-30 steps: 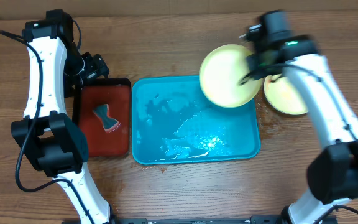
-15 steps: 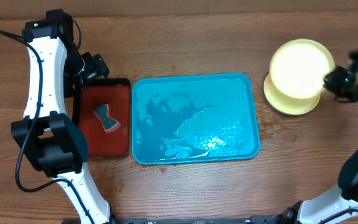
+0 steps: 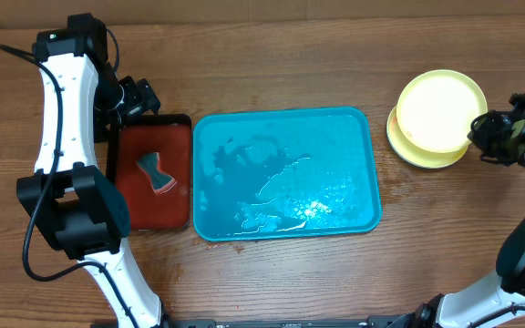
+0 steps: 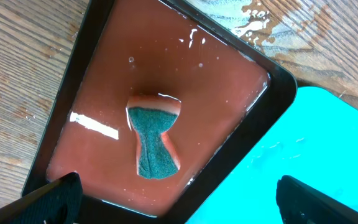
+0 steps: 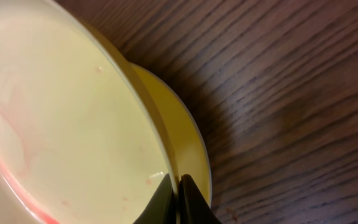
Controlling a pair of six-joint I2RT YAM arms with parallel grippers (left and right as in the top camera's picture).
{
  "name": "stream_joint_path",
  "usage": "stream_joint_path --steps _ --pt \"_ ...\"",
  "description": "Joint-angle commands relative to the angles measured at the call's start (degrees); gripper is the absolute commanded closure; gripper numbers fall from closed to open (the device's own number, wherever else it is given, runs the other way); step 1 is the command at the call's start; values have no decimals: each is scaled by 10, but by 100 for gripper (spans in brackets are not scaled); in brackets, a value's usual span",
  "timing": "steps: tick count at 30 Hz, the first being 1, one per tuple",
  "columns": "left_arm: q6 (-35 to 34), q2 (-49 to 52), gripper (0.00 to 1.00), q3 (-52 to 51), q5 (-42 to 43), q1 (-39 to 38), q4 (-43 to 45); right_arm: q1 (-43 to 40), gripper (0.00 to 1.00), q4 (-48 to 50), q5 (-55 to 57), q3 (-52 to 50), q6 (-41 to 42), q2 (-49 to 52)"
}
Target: Clean dirty plates on tray and stack at the side
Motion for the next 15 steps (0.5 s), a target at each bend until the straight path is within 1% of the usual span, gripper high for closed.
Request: stream_joint_path --steps 1,3,4,6,7,8,9,10,12,15 --pt "5 -11 0 3 3 -4 0 0 96 11 11 -17 24 -2" --pt "5 -11 0 3 3 -4 0 0 96 5 11 -18 24 -1" --pt "5 -11 0 3 3 -4 0 0 94 3 11 -18 24 -1" --pt "5 -11 0 3 3 -4 0 0 73 -1 4 -18 24 -1" --pt "5 -11 0 3 3 -4 0 1 59 -5 -1 -18 24 -1" --pt "5 -11 0 3 3 -4 0 0 50 -9 -9 -18 24 -1" --pt "5 -11 0 3 3 -4 0 0 44 -17 -18 -18 24 -1" --pt "5 -11 0 3 3 -4 0 0 35 -23 -24 -18 24 -1" --pt "5 -11 0 3 3 -4 0 0 0 -47 -52 -15 24 -2" --pt "5 -11 0 3 3 -4 0 0 0 -82 -94 -8 23 -9"
